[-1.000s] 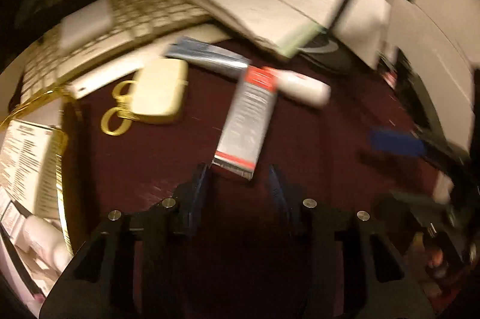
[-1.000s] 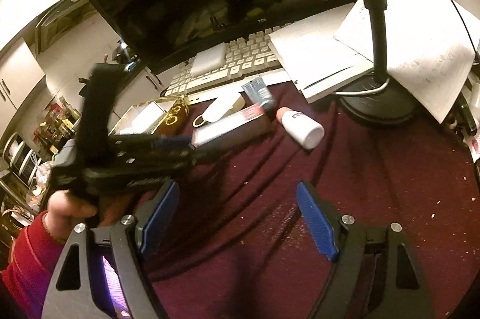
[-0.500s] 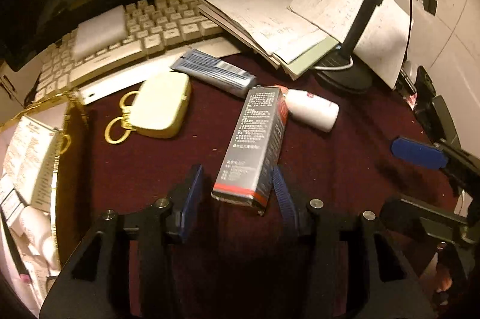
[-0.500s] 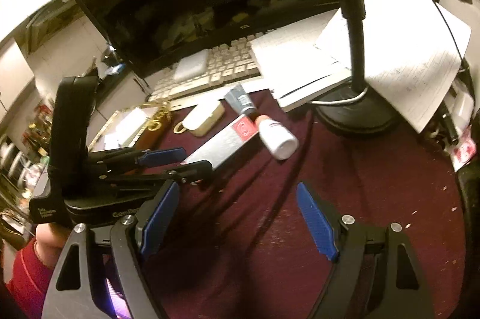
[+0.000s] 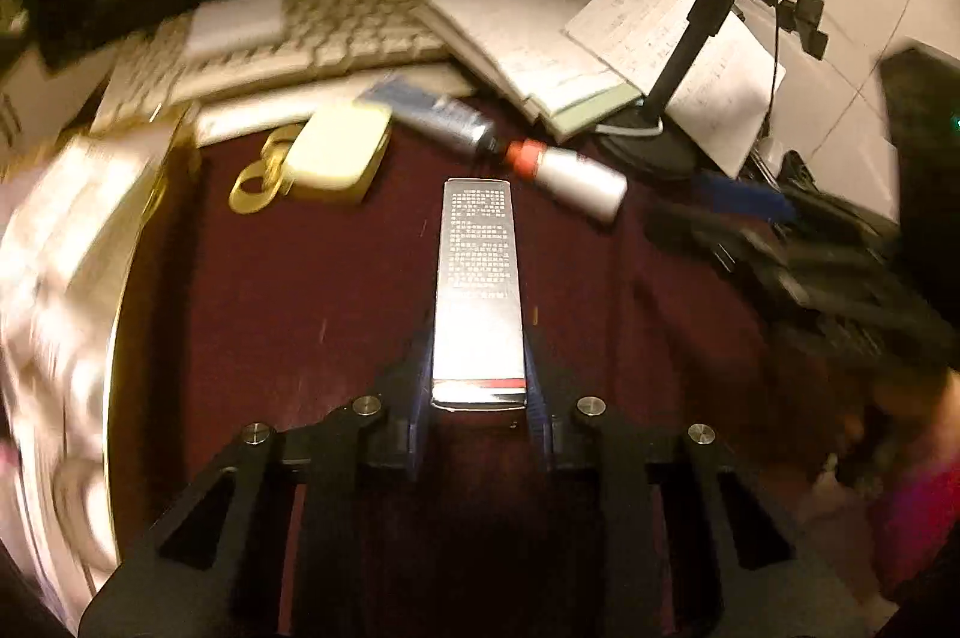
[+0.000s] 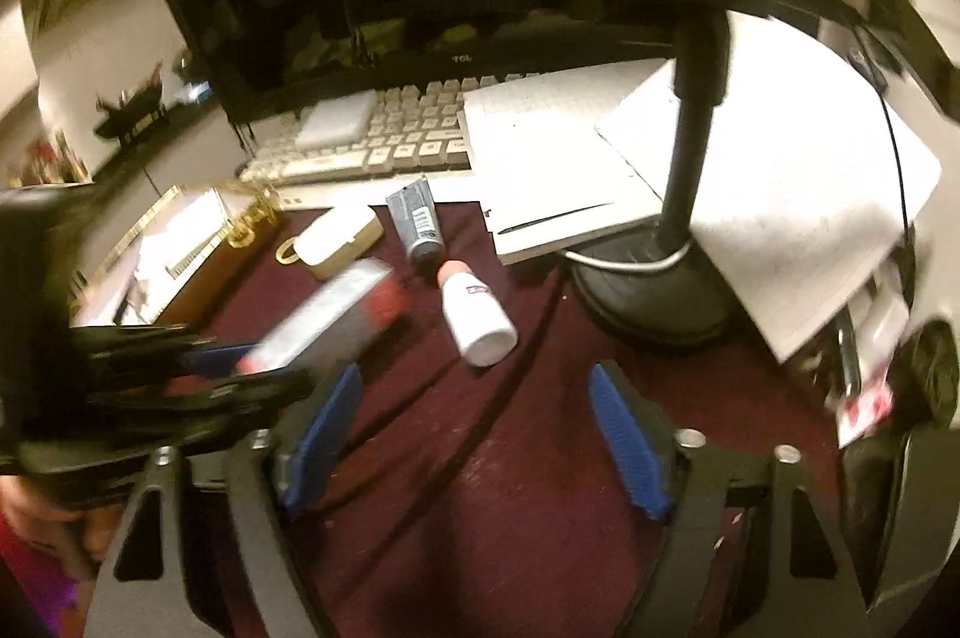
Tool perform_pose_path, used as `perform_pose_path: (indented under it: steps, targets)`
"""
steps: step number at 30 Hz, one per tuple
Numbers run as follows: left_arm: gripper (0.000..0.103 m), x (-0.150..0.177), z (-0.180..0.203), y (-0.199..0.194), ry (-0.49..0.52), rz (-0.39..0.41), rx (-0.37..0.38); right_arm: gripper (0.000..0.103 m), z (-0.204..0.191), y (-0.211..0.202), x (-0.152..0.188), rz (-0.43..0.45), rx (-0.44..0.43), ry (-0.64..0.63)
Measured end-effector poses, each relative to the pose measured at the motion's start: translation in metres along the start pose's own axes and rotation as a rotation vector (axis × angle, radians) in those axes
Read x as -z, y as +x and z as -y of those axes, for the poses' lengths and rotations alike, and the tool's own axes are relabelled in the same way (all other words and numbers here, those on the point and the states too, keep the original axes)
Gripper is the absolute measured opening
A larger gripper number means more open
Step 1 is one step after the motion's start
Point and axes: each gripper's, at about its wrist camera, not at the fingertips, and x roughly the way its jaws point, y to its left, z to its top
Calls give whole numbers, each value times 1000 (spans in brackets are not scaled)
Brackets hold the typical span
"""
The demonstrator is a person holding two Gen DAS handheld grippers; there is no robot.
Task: Organize objects
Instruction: 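Grasp the white-red box with the left tool while the right tool grasps the red-capped dropper bottle, then carry the white-red box and dropper bottle over the tray with both tools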
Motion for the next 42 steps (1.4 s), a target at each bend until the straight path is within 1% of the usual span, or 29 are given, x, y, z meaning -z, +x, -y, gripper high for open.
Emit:
perform_pose_path:
  steps: [1, 3, 5, 7, 10, 12, 14, 18, 20, 23, 27, 30, 35, 37, 42]
  targets:
    - [26, 11, -3, -6, -13, -1, 7, 65, -2, 4, -2, -11, 2, -23]
    - [26, 29, -6, -16, -21, -5, -12, 61, -6, 11, -4, -25, -1, -69]
    - [26, 41, -10, -21, -37, -10, -11, 57, -13, 23, -8, -42, 14, -122]
    - [27, 48, -11, -23, -42, -16, -21, 54, -19, 33, -11, -48, 25, -163]
    - [27, 50, -5, -21, -8, -18, -53, 48, -25, 51, -15, -52, 71, -211]
    - [27, 47, 0, -17, 18, -24, -74, 42, -25, 61, -17, -62, 86, -211]
    - [28, 45, 6, -13, 46, -30, -92, 26, -23, 67, -16, -77, 80, -192]
    - [28, 42, 8, -8, 44, -29, -72, 26, -22, 62, -9, -83, 70, -165]
    - [28, 40, 7, -7, 27, -28, -61, 26, -24, 55, -2, -98, 40, -154]
    - [28, 37, 4, -6, 4, -30, -41, 26, -30, 44, 9, -112, 21, -147]
    - [28, 38, 4, -7, 1, -14, -35, 26, -41, 32, 24, -114, -19, -135]
    - [27, 40, 3, -8, -8, 5, -32, 26, -50, 26, 34, -106, -60, -118]
    - [27, 45, -9, -19, -63, 36, 10, 26, -57, 16, 46, -65, -84, -64]
    - [27, 47, -13, -25, -75, 48, 15, 26, -56, 11, 49, -45, -90, -32]
    - [27, 47, -22, -38, -101, 70, 0, 26, -51, 5, 53, -29, -104, 20]
